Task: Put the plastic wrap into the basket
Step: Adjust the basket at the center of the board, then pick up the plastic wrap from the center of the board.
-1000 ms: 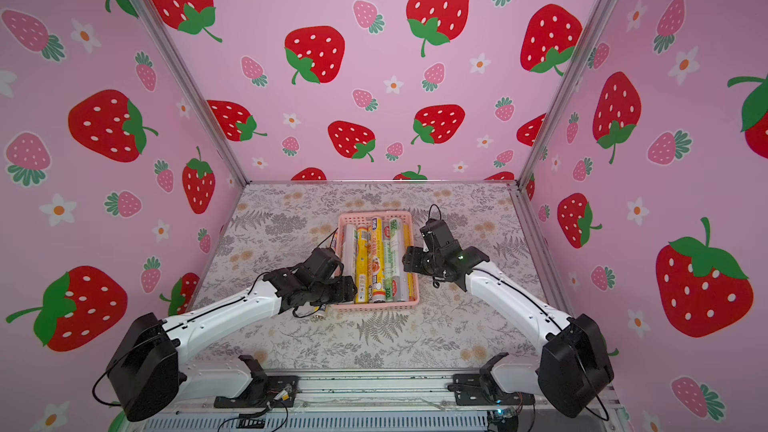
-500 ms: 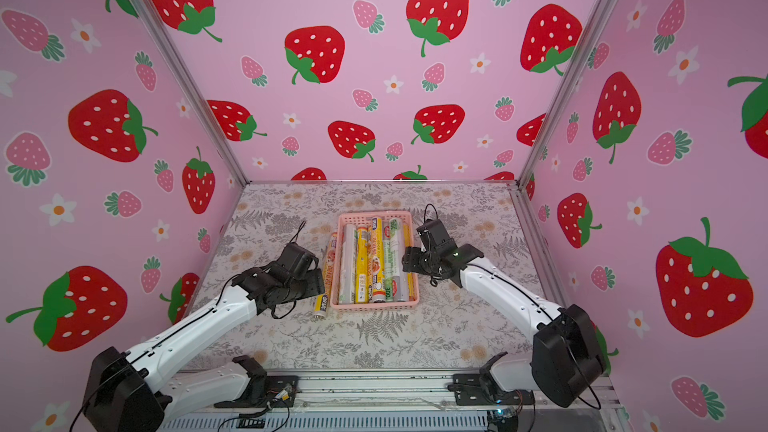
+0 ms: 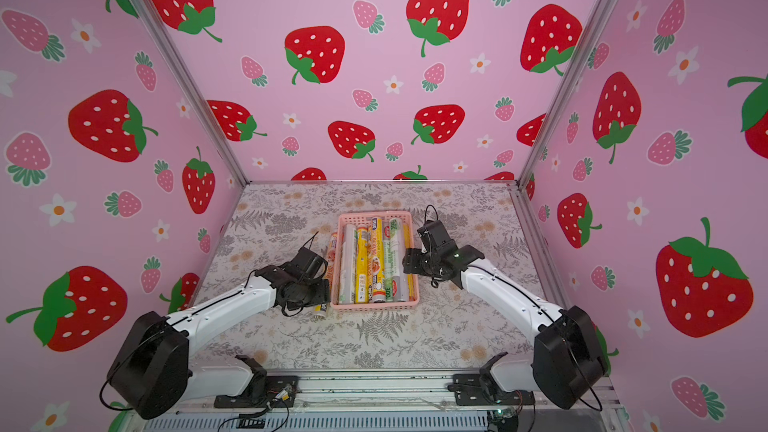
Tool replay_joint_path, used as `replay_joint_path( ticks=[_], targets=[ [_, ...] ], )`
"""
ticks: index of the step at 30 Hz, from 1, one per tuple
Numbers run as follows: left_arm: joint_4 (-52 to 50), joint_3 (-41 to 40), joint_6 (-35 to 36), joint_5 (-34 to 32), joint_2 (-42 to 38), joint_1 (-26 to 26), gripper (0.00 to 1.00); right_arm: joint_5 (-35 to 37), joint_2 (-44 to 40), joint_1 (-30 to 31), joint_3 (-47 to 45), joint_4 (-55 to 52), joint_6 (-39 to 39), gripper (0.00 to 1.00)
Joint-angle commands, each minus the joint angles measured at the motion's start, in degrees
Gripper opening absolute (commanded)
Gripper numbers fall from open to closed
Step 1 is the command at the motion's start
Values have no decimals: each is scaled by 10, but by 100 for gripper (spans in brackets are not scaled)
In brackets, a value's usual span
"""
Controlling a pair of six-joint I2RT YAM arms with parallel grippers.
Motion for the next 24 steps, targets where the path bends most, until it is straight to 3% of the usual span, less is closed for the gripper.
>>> replay_joint_path(
  ticks=[1,12,15,24],
  targets=[
    [-4,23,-3,-14,16,7,76,5,-18,2,-5,-2,-6,73],
    [13,18,-6,-32,68,26,68,1,-12,2,10,-14,-25,73],
    [21,10,-7,-30,75,33,61,-1,-7,2,20,-18,-27,73],
    [15,-11,-20,-19,17,44,43,-1,1,2,49,-26,-29,73]
  ],
)
